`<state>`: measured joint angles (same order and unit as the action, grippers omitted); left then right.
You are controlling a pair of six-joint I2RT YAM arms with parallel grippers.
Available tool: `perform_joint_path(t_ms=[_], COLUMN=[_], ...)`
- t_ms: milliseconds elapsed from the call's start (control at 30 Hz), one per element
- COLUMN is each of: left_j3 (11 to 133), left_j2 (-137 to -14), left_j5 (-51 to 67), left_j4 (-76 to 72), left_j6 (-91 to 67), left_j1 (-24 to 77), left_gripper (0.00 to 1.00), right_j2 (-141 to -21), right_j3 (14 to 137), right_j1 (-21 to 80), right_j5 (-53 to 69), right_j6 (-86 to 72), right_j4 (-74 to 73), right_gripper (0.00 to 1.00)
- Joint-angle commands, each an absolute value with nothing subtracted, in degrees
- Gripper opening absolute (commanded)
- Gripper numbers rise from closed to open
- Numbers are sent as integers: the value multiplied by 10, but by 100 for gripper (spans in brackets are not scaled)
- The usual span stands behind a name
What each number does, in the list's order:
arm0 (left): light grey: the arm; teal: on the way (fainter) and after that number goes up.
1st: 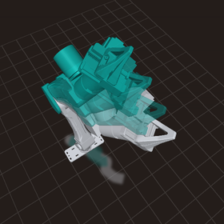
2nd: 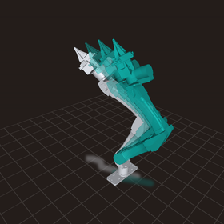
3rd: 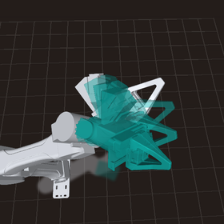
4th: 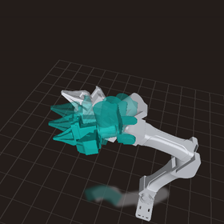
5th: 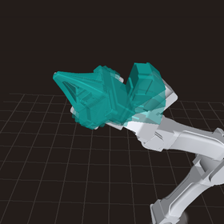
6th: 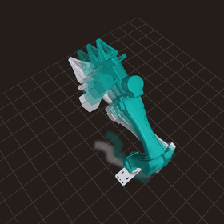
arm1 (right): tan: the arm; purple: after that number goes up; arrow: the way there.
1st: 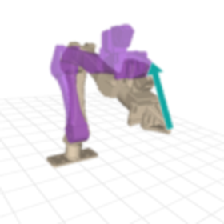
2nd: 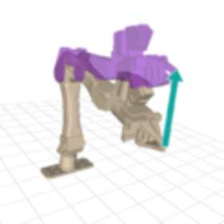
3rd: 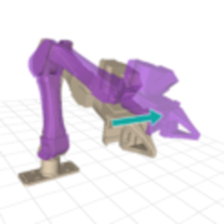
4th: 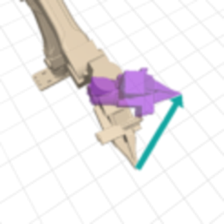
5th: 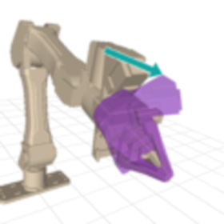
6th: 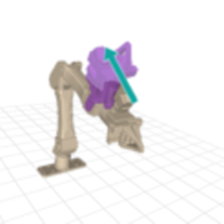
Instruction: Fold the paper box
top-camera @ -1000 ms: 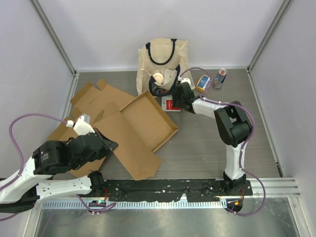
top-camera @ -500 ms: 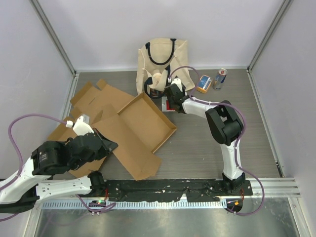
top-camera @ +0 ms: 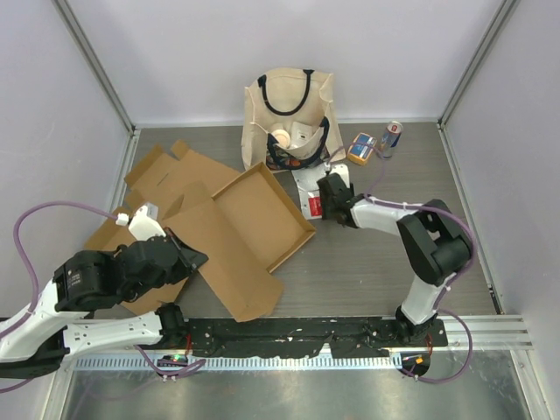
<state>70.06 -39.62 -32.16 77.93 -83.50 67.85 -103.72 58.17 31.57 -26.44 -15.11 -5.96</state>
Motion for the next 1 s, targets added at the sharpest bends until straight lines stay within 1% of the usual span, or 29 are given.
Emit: perform_joint_path(t_ms=[0,133,167,200,233,267,300,367,500,633,733,867,967], left_j3=[708,710,710,710,710,709,709,708,706,705,704,703,700], left_j2=[-389,-392,-393,-394,-396,-397,-398,-402,-402,-400,-400,-400,-398], left_j5=[-330,-331,-330,-330,-330,-327,-326,-323,-320,-319,-317,-313,-312], left_j4=[908,901,900,899,895,892,887,882,876,875,873,874,873], left_j6=[-823,-817,-815,-814,-812,-808,-806,-803,-803,-804,-805,-807,-808], left_j1=[678,678,678,678,678,678,678,678,678,678,678,678,678], left_gripper=[0,0,0,0,0,0,0,0,0,0,0,0,0], right_j2=[-956,-891,-866,-855,-848,-853,-865,-901,-952,-1003,-1053,-1078,-1084], right_j3=[504,461,454,447,433,432,439,474,515,569,620,641,628], right_j1=[271,239,236,222,214,208,205,205,205,227,248,270,274], right_j5=[-202,-155,-130,-100,-69,-8,17,37,26,3,-68,-108,-128], right_j6=[-193,-201,-200,-199,-198,-189,-179,-157,-138,-127,-121,-133,-148], right_j4=[-77,-83,-64,-48,-28,13,17,4,13,12,-37,-72,-87], right_gripper=[57,59,61,66,70,73,75,76,78,78,78,73,57])
